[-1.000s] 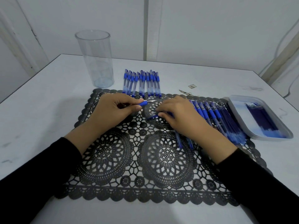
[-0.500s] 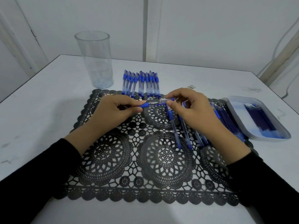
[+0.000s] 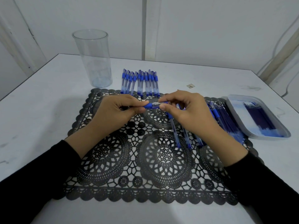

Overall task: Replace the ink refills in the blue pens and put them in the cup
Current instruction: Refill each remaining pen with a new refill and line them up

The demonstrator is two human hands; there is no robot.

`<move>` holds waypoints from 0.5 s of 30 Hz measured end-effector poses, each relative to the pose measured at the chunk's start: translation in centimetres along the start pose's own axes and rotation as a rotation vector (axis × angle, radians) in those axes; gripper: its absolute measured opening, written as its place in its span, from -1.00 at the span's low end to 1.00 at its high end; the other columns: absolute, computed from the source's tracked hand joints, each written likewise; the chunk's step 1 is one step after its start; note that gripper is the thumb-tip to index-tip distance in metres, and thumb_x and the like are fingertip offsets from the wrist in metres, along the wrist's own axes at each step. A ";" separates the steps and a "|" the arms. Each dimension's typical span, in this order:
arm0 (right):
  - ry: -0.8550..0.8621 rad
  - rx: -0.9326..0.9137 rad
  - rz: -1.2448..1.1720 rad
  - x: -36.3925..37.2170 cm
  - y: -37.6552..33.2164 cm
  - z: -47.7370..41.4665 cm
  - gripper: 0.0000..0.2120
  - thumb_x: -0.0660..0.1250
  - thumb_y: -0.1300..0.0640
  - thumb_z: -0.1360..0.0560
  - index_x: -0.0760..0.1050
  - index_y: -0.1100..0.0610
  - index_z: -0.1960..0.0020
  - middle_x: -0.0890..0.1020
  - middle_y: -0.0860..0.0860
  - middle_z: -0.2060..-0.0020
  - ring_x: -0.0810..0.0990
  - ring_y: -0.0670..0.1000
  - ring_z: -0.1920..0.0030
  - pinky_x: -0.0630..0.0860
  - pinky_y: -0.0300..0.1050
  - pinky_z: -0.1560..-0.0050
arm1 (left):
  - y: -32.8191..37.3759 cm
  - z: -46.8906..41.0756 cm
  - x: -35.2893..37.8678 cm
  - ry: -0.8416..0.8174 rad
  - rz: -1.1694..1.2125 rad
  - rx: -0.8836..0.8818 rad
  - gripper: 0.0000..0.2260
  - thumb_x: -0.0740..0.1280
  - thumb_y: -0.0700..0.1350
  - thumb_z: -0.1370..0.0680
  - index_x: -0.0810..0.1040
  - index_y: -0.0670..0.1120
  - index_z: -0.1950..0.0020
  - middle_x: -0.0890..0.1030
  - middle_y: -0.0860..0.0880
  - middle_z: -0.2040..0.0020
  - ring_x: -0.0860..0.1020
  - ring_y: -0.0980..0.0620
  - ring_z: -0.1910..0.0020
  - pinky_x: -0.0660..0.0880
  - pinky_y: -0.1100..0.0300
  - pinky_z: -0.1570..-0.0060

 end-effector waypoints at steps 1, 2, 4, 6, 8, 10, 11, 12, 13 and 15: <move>0.005 0.002 -0.009 0.0 0.0 0.0 -0.87 0.47 0.18 -0.47 0.67 0.04 0.00 0.58 -0.08 0.31 0.45 -0.21 0.30 0.35 -0.45 0.25 | -0.1 0.0 0.0 0.001 0.001 -0.005 -0.69 0.49 -0.28 -0.44 0.64 -0.06 -0.15 0.68 0.15 0.07 0.64 0.25 0.10 0.49 0.44 0.01; 0.010 0.006 -0.017 0.1 0.0 0.0 -0.87 0.47 0.18 -0.47 0.67 0.04 0.00 0.59 -0.03 0.31 0.45 -0.21 0.31 0.35 -0.44 0.26 | -0.1 0.0 0.1 0.004 0.002 -0.010 -0.69 0.49 -0.28 -0.44 0.64 -0.05 -0.15 0.68 0.16 0.08 0.64 0.25 0.10 0.49 0.44 0.02; 0.016 0.019 -0.037 0.2 0.0 0.0 -0.88 0.46 0.19 -0.47 0.66 0.03 0.01 0.62 0.05 0.29 0.44 -0.21 0.33 0.35 -0.44 0.28 | 0.0 0.0 0.3 0.011 0.009 -0.013 -0.69 0.49 -0.29 -0.44 0.64 -0.07 -0.16 0.67 0.16 0.09 0.64 0.24 0.12 0.49 0.44 0.04; 0.021 0.031 -0.056 0.2 0.1 0.0 -0.88 0.46 0.20 -0.47 0.66 0.03 0.02 0.62 0.07 0.29 0.44 -0.23 0.34 0.36 -0.45 0.29 | -0.1 0.0 0.4 0.017 0.013 -0.012 -0.69 0.49 -0.29 -0.44 0.64 -0.08 -0.16 0.67 0.16 0.09 0.64 0.23 0.12 0.50 0.44 0.04; 0.022 0.040 -0.060 0.3 0.4 0.0 -0.88 0.46 0.19 -0.47 0.65 0.01 0.02 0.62 0.08 0.29 0.44 -0.22 0.34 0.37 -0.42 0.29 | -0.1 0.0 0.4 0.018 0.003 -0.003 -0.69 0.50 -0.29 -0.44 0.63 -0.08 -0.15 0.67 0.17 0.09 0.64 0.24 0.12 0.50 0.44 0.04; 0.016 0.049 -0.059 0.5 0.7 0.1 -0.88 0.46 0.17 -0.48 0.65 -0.02 0.02 0.60 0.09 0.30 0.43 -0.20 0.35 0.38 -0.37 0.30 | -0.1 0.0 0.5 0.016 -0.013 0.011 -0.68 0.50 -0.30 -0.43 0.63 -0.08 -0.16 0.66 0.18 0.09 0.64 0.26 0.12 0.50 0.45 0.05; 0.013 0.055 -0.061 0.6 0.8 0.1 -0.88 0.45 0.17 -0.48 0.65 -0.02 0.02 0.59 0.08 0.32 0.42 -0.20 0.36 0.38 -0.36 0.30 | -0.1 0.0 0.5 0.014 -0.015 0.011 -0.68 0.50 -0.30 -0.43 0.63 -0.08 -0.15 0.66 0.19 0.09 0.64 0.26 0.12 0.50 0.45 0.04; 0.013 0.060 -0.068 0.7 0.9 0.1 -0.88 0.45 0.17 -0.48 0.66 0.00 0.01 0.57 0.04 0.34 0.42 -0.20 0.37 0.38 -0.37 0.31 | -0.1 0.0 0.6 0.014 -0.011 0.005 -0.68 0.50 -0.30 -0.43 0.63 -0.08 -0.15 0.66 0.19 0.09 0.64 0.26 0.12 0.50 0.45 0.04; 0.016 0.067 -0.077 0.7 1.0 0.1 -0.89 0.45 0.18 -0.49 0.66 0.02 0.01 0.55 -0.01 0.36 0.42 -0.21 0.38 0.37 -0.39 0.31 | -0.2 0.1 0.6 0.017 -0.003 -0.006 -0.68 0.50 -0.29 -0.43 0.64 -0.07 -0.15 0.66 0.19 0.09 0.64 0.25 0.12 0.50 0.45 0.04; 0.025 0.078 -0.091 0.6 1.0 0.0 -0.89 0.44 0.19 -0.49 0.67 0.06 0.01 0.52 -0.08 0.38 0.42 -0.22 0.39 0.35 -0.41 0.32 | -0.2 0.1 0.6 0.024 0.012 -0.023 -0.69 0.50 -0.29 -0.43 0.64 -0.06 -0.14 0.67 0.19 0.10 0.64 0.25 0.13 0.50 0.45 0.05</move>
Point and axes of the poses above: each hand's wrist, its own z-axis away from the middle knuckle, its own x-axis out of the palm, y = z × x, the point moved 7 cm from there along -z, towards the middle knuckle
